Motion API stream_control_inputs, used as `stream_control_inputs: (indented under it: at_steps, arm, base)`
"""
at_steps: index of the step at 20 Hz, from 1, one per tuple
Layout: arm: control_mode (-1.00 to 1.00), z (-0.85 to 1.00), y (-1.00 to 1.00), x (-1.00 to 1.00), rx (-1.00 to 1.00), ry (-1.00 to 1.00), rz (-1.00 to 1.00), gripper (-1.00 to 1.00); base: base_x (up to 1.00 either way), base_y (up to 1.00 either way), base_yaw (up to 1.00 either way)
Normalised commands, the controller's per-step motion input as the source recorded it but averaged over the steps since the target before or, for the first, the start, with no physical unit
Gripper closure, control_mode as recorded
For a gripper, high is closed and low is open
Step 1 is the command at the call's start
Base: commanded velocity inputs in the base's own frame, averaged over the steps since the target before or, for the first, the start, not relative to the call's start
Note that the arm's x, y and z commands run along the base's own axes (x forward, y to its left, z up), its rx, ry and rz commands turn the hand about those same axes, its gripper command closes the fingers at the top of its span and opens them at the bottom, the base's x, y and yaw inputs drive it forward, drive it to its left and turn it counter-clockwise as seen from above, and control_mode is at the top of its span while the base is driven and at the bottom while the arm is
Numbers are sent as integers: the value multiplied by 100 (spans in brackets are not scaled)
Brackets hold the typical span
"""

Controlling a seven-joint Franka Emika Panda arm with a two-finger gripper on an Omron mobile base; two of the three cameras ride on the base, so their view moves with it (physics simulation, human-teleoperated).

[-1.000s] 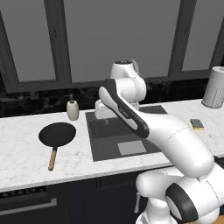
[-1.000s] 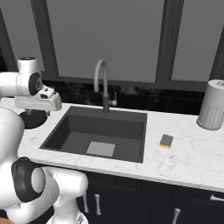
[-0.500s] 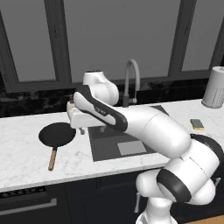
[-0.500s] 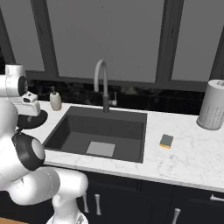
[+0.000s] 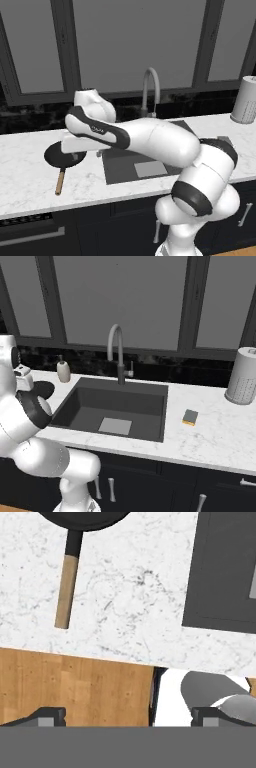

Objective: Pick the pan and sponge and place them into the sink. Then turn on the water.

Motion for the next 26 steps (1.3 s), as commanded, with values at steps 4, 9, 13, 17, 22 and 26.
stream_control_inputs:
  at_steps: [4,9,13,17,22,26]
  arm:
    - [-100,-50,38,12,0,-4,-1,-100]
    - [-100,-45,30,4,0,-7,0,-100]
    - [-100,-33,20,19,0,-6,0,-100]
    - [-100,-20,17,39,0,0,0,-100]
    - [-100,-27,15,24,0,0,-1,-100]
    - [-100,-22,24,14,0,0,0,-100]
  base:
    - [0,0,0]
    - [0,0,0]
    - [0,0,0]
    - [0,0,0]
    - [0,0,0]
    - [0,0,0]
